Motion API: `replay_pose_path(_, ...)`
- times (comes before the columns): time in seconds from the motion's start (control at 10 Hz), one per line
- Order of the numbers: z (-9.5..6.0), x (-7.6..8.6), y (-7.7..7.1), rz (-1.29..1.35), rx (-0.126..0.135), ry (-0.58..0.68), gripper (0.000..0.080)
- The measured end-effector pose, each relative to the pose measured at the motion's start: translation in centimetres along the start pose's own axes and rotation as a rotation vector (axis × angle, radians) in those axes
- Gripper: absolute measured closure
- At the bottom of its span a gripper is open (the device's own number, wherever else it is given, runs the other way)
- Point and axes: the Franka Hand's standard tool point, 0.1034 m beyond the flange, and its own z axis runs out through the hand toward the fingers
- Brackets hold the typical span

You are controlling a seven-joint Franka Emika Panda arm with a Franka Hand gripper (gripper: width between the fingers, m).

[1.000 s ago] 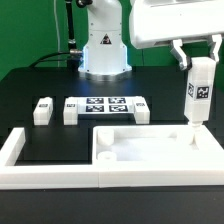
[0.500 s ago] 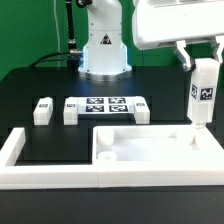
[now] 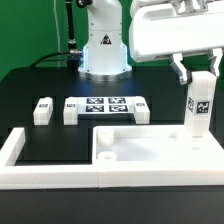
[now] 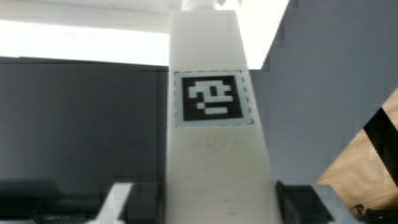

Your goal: Assemble desk

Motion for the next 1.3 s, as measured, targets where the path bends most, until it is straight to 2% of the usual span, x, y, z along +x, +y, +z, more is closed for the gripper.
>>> replay_pose_path(0.5,1.4,0.4,-0.2,0.002,0.004,-0.004,0.0509)
replay_pose_path(0.9,1.9,-0.1,-0.9,-0.007,0.009,-0.011,0.0509)
replay_pose_path(1.3,2.1,0.2,-0.9,-0.009,0.006,0.020,0.0509)
